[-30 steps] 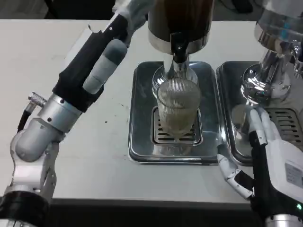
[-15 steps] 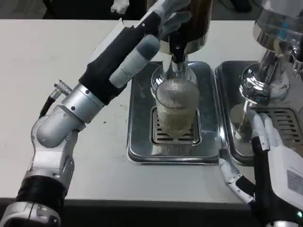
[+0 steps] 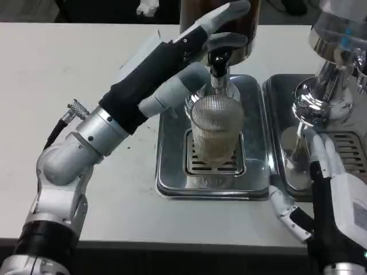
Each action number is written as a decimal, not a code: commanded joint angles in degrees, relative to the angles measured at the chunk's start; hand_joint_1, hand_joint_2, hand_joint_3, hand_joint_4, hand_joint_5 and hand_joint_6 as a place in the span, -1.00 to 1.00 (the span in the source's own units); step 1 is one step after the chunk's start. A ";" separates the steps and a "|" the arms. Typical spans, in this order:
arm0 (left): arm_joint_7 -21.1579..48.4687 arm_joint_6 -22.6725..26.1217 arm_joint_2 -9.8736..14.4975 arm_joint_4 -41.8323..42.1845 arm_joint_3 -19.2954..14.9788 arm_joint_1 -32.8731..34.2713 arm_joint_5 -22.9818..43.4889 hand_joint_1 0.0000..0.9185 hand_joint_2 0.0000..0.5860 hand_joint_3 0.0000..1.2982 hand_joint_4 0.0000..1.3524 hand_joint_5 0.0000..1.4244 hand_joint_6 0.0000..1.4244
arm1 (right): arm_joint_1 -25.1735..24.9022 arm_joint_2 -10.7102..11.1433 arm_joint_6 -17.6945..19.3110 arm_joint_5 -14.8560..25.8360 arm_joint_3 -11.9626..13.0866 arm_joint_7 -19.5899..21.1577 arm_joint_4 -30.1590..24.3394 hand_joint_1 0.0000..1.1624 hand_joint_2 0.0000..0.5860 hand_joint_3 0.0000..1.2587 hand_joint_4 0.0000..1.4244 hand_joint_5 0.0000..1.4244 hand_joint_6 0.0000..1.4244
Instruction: Grasp the cup under the faucet to collect the drink, then remove the cup.
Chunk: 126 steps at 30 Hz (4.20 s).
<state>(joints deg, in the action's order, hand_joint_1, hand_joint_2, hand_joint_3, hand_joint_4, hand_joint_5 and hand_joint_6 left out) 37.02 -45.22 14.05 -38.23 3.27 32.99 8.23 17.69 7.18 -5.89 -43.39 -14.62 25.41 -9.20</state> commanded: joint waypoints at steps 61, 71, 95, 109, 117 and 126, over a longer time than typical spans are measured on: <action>-3.85 -1.73 2.49 4.32 3.75 -2.75 -7.55 -1.00 -0.68 -0.74 -0.96 -0.73 -0.76 | -24.52 -2.58 20.53 29.29 5.38 -17.66 29.53 0.22 -0.33 -1.00 -1.00 -1.00 -1.00; -3.94 -1.35 2.63 4.87 3.69 -3.07 -7.50 -1.00 -0.67 -0.73 -0.96 -0.72 -0.76 | -26.80 -4.47 21.64 29.28 5.20 -17.05 32.88 0.20 -0.31 -1.00 -1.00 -1.00 -1.00; -4.64 -0.64 2.38 5.62 3.74 -3.79 -7.52 -1.00 -0.66 -0.72 -0.95 -0.72 -0.76 | -30.07 -6.36 23.34 28.35 4.87 -15.41 37.87 0.19 -0.30 -1.00 -1.00 -1.00 -1.00; -10.46 -1.38 3.83 11.32 -1.63 -5.84 -5.95 -1.00 -0.60 -0.72 -0.99 -0.79 -0.86 | -30.22 -6.70 24.11 27.80 4.85 -14.22 39.40 0.19 -0.30 -1.00 -1.00 -1.00 -1.00; -16.30 -1.29 5.31 16.59 -7.57 -13.24 -7.06 -1.00 -0.58 -0.75 -1.00 -0.84 -0.91 | -30.51 -6.77 24.65 26.57 4.81 -12.63 40.55 0.21 -0.31 -1.00 -1.00 -1.00 -1.00; -20.92 -2.09 8.49 13.57 -11.20 -23.13 -11.02 -1.00 -0.57 -0.76 -1.00 -0.87 -0.94 | -30.64 -6.85 25.25 26.75 4.70 -12.62 40.92 0.23 -0.32 -1.00 -1.00 -1.00 -1.00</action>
<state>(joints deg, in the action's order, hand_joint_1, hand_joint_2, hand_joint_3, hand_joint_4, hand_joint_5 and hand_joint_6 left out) 17.52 -46.42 21.03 -23.37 -7.33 12.12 -0.86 -12.54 0.52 18.25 -16.72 -9.94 12.55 31.16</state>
